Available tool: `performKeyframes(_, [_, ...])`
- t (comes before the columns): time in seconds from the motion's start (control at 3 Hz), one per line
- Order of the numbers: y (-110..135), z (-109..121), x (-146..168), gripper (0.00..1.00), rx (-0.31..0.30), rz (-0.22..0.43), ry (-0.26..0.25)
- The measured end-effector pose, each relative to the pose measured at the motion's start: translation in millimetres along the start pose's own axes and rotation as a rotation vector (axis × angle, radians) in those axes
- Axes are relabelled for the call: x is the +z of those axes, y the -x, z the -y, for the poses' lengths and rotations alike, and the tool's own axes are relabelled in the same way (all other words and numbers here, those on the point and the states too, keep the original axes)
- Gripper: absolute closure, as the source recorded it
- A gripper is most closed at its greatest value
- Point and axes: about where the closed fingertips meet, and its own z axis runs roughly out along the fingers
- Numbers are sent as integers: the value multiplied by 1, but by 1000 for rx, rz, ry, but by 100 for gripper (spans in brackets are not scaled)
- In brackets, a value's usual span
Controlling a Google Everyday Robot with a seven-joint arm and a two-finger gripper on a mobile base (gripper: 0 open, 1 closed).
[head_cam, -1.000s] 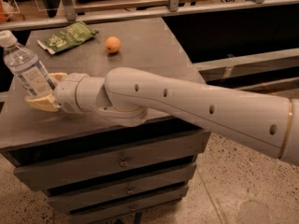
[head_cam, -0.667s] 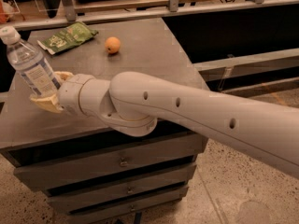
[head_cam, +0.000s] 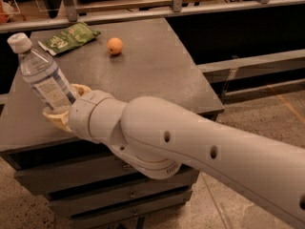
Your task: Move blue plastic bottle near orange
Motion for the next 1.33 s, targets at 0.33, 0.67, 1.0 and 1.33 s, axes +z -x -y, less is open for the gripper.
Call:
performKeyframes(0.33, [-4,-11,-23,100,8,-22,-44])
performKeyframes(0.67, [-6,-18,-40,100,1,-44,-80])
performKeyframes(1.0, [-6,-23,-54,100,-6,-66,-122])
performKeyframes(1.33, [-10,-31,-61,100,8,-105,-168])
